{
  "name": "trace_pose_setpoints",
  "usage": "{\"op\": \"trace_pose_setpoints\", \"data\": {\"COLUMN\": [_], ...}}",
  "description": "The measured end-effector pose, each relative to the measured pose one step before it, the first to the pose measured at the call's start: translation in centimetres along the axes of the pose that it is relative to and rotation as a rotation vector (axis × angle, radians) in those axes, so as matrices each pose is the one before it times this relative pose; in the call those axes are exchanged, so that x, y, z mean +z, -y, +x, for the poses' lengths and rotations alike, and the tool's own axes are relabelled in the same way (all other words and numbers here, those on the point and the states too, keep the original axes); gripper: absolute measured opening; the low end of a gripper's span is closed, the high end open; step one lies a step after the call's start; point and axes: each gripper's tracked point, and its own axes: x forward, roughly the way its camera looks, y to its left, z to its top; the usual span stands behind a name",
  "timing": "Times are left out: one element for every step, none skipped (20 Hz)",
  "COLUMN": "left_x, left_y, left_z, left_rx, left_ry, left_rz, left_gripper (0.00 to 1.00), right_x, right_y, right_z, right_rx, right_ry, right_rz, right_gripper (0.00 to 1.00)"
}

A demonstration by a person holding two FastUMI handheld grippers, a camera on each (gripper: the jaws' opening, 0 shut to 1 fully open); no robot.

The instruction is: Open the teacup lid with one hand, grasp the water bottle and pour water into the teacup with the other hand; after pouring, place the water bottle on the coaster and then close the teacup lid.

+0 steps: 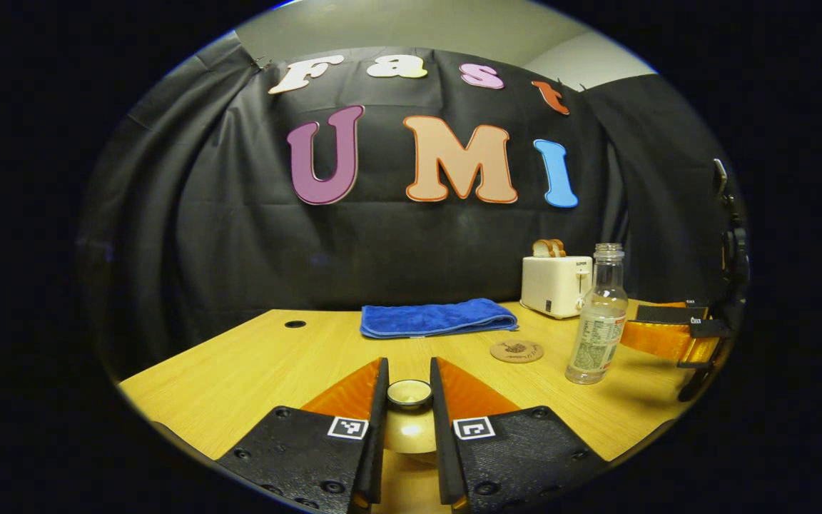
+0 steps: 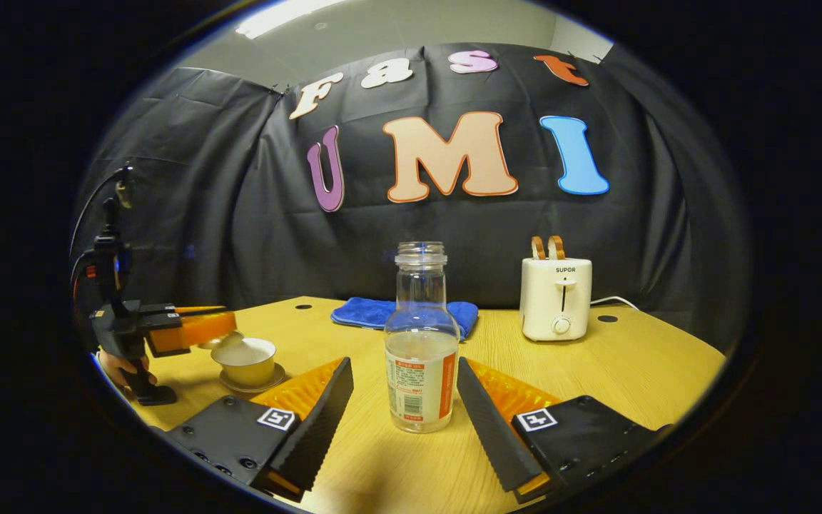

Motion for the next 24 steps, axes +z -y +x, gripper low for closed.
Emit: {"op": "trace_pose_setpoints", "data": {"left_x": [-0.090,-0.015,0.088,-0.082,0.043,-0.101,0.028,-0.094,-0.026,-0.008,0.049,-0.066,0.005,-0.087,0.140,-0.029,0.084,-0.094,0.015,0.043,0.090,-0.103,0.077,-0.056], "left_y": [-0.679,-0.525,-0.719,-0.702,-0.891,-0.950,-0.971,-0.697,-0.663,-0.788,-0.718,-0.296,-0.098,-0.182,-0.034,0.007,0.034,-0.114,-0.009,0.043,0.024,-0.019,-0.092,-0.129], "left_z": [-0.183,-0.102,-0.252,-0.228,-0.238,-0.097,-0.143,0.050,-0.001,0.083,0.029,-0.007,-0.047,0.060,-0.046,0.007,-0.075,0.008,-0.025,0.098,-0.037,0.036,-0.017,0.025], "left_rx": [0.01570,0.00912,0.01313,0.01697,0.01730,0.01366,0.01604,0.01230,0.01051,0.01332,0.01093,0.00214,-0.00137,0.00096,-0.00023,-0.00329,-0.00003,0.00055,0.00105,0.00031,-0.00009,0.00007,0.00188,0.00253], "left_ry": [-0.00427,0.00120,0.00208,-0.00141,0.00206,0.00036,-0.00165,-0.00045,-0.00098,0.00078,-0.00122,0.00095,-0.00009,-0.00010,0.00113,-0.00131,0.00127,-0.00005,-0.00096,0.00013,-0.00030,-0.00034,-0.00039,0.00030], "left_rz": [0.00348,-0.00213,0.00279,-0.00239,0.00137,-0.00200,0.00150,0.00015,0.00046,0.00092,-0.00068,0.00099,-0.00045,0.00106,0.00019,0.00076,-0.00048,-0.00011,0.00035,-0.00053,-0.00010,-0.00003,0.00020,0.00007], "left_gripper": [0.29,0.29,0.29,0.29,0.28,0.29,0.29,0.29,0.29,0.29,0.28,0.28,0.29,0.29,0.29,0.29,0.29,0.29,0.29,0.29,0.29,0.29,0.29,0.29], "right_x": [-0.011,0.007,-0.222,-0.089,-0.114,-0.170,-0.284,-0.238,-0.251,-0.152,-0.113,0.148,-0.063,-0.176,-0.119,0.115,-0.024,0.215,0.050,0.108,0.081,0.327,0.180,0.151], "right_y": [-0.018,0.108,0.269,0.229,-0.047,-0.085,0.052,-0.106,0.100,0.076,0.213,0.068,-0.135,0.080,-0.048,-0.079,-0.083,-0.146,-0.173,-0.276,-0.443,-0.460,-0.479,-0.229], "right_z": [0.330,0.409,0.388,0.363,0.420,0.361,0.387,0.334,0.419,0.404,0.387,0.306,0.317,0.185,0.159,0.465,0.014,-0.081,-0.025,-0.076,-0.136,-0.145,0.001,-0.085], "right_rx": [-0.00144,-0.00463,-0.00749,-0.01065,0.00037,-0.00027,-0.00299,0.00143,-0.00452,-0.00583,-0.00999,-0.01104,-0.00214,-0.00804,-0.00778,-0.00431,-0.00663,-0.00470,-0.00732,-0.00299,0.00282,0.00727,0.00736,0.00133], "right_ry": [-0.00358,-0.00400,-0.00866,-0.00774,-0.01008,-0.01382,-0.01605,-0.01590,-0.01729,-0.01532,-0.00883,-0.00215,-0.00458,-0.01091,-0.00717,0.00490,0.00026,0.00490,0.00466,0.00663,0.00967,0.01139,0.00425,-0.00311], "right_rz": [-0.00135,0.00178,0.00167,0.00030,-0.00304,-0.00181,-0.00230,-0.00198,-0.00166,-0.00011,0.00150,-0.00012,-0.00299,-0.00598,-0.00460,-0.00428,-0.01038,-0.01783,-0.02610,-0.03615,-0.04805,-0.05289,-0.05322,-0.04743], "right_gripper": [0.95,0.92,0.95,0.92,0.95,0.92,0.96,0.92,0.96,0.95,0.92,0.94,0.96,0.92,0.89,0.85,0.81,0.82,0.79,0.79,0.79,0.79,0.79,0.79]}}
